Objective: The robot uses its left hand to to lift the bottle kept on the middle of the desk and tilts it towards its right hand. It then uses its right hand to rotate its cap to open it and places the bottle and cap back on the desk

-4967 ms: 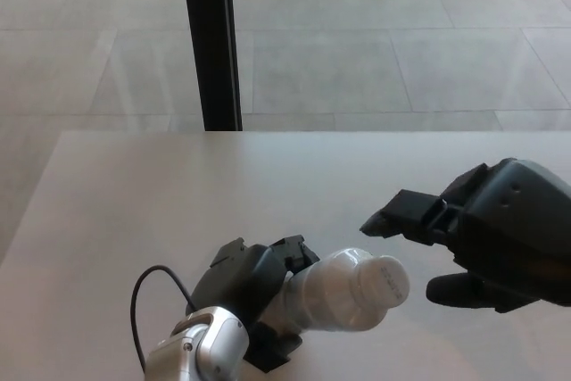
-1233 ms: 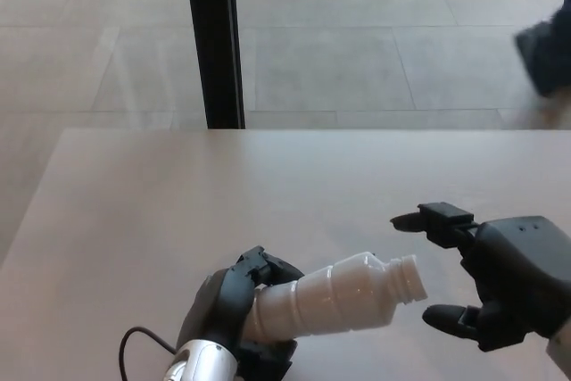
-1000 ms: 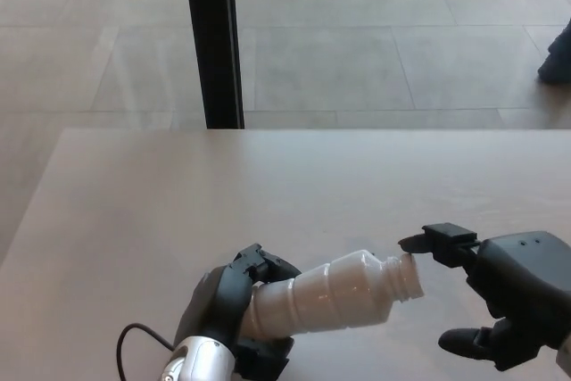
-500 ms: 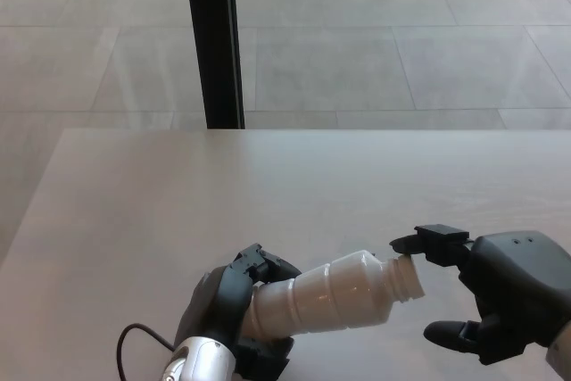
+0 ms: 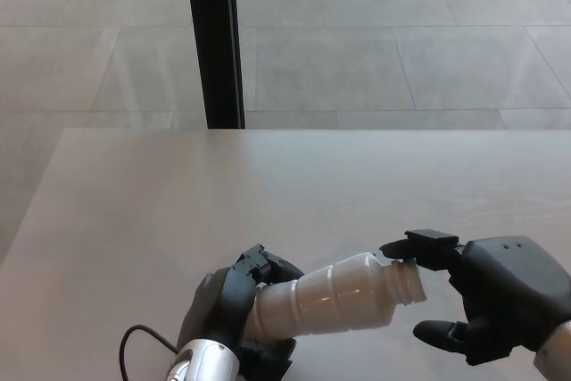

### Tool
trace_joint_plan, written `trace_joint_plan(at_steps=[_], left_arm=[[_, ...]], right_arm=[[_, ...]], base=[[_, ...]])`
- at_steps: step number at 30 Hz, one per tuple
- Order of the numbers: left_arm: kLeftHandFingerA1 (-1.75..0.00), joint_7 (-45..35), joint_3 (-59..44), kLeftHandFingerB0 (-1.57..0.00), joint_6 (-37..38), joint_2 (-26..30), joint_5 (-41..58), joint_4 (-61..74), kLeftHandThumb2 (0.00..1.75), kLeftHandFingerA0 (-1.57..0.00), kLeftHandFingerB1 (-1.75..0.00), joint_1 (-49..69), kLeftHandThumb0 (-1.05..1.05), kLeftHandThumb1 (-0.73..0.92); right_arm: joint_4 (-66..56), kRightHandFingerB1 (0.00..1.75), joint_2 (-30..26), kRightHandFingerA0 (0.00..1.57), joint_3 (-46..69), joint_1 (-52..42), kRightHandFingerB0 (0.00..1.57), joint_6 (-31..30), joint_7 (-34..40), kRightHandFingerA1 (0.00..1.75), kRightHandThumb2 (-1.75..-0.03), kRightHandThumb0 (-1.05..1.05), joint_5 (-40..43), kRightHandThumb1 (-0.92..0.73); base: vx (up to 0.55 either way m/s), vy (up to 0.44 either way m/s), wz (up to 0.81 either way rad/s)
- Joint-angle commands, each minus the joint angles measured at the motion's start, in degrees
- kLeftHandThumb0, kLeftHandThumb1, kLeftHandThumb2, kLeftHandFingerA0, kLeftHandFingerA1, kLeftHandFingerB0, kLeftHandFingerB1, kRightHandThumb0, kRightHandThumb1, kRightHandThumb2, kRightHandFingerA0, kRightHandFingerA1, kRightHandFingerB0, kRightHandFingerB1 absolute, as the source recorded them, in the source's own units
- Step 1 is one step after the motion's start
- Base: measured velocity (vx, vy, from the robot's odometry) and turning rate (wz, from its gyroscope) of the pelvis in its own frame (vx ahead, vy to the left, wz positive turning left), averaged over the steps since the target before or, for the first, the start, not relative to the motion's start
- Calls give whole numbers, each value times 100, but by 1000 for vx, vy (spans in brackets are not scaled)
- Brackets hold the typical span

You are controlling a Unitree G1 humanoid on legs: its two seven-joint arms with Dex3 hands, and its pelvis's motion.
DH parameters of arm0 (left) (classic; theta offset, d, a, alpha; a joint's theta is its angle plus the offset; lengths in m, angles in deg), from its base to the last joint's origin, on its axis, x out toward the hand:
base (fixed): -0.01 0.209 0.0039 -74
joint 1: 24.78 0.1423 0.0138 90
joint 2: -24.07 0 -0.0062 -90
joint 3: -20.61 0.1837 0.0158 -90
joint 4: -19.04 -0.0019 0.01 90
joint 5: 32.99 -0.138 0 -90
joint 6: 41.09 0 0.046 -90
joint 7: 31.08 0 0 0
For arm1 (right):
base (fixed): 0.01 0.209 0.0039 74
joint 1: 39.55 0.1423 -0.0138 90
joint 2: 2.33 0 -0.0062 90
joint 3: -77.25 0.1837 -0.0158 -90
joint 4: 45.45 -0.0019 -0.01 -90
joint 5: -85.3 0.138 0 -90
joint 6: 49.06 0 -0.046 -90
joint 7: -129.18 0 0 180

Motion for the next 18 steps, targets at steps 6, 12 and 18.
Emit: trace_joint_plan(at_steps=[6, 12, 18], left_arm=[[-175, 21, -68, -60, -19, -3, 119, -29, 107, -94, -133, 128, 13, 90], [-175, 58, -114, -59, 112, 4, 139, -50, 107, -94, -132, 142, 13, 88], [-175, 109, -56, -63, 166, 8, 73, -87, 110, -97, -133, 126, 12, 84]], right_arm=[[821, 60, -121, 90, 118, -17, 66, 776, 1277, 175, -67, -20, -45, -77], [1144, 67, -86, 91, 233, 79, 74, 953, 1580, 175, -71, -23, 77, -75], [1169, 85, 43, 95, 197, 102, 83, 1176, 1822, 170, -72, -25, 149, -75]], base=[[0, 0, 0], [0, 0, 0], [0, 0, 0]])
